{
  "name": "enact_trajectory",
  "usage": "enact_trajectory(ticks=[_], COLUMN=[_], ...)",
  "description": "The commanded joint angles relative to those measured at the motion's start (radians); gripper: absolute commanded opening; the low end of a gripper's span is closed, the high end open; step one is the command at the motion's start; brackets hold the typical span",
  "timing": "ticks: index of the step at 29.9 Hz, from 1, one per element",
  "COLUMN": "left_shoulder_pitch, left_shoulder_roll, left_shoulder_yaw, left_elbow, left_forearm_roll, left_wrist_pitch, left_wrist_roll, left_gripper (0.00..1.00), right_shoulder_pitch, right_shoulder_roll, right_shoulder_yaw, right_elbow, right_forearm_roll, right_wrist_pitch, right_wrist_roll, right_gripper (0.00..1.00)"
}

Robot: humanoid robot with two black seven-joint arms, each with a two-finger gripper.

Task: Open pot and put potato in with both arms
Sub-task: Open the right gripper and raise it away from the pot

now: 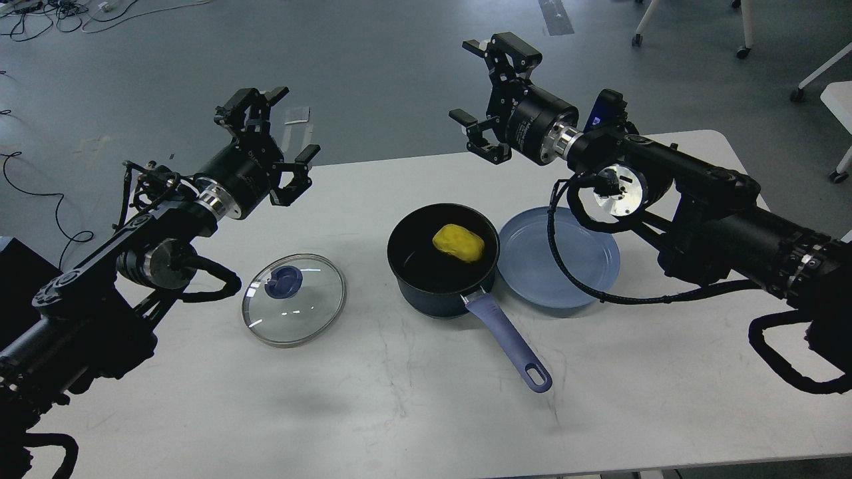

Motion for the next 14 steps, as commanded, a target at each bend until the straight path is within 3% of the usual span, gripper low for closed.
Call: enact_trajectory(ticks=[1, 6, 14], left_shoulder_pitch=[0.017, 0.015, 0.015], left_shoulder_roll=[0.014, 0.008, 0.006], left_shoulder_yaw=[-0.001, -0.009, -0.007], left_elbow=[0.000, -0.002, -0.003], left_forearm_roll=[-0.002, -0.005, -0.003], left_wrist_pitch=[-0.008, -0.007, -0.007], left_wrist_roll=[0.000, -0.001, -0.001], left_gripper=[0.98, 0.98, 0.98], right_shoulder_pitch=[-0.020, -0.028, -0.046], right_shoulder_roll=[-0.002, 0.000, -0.002], right_shoulder_yaw=[0.020, 0.071, 0.084], right_elbow=[-0.003, -0.001, 0.000], right_forearm_roll=[0.017, 0.082, 0.082], right_wrist_pitch=[0.014, 0.013, 0.013], right_wrist_roll=[-0.035, -0.128, -0.121], right_gripper=[1.00, 1.00, 1.00])
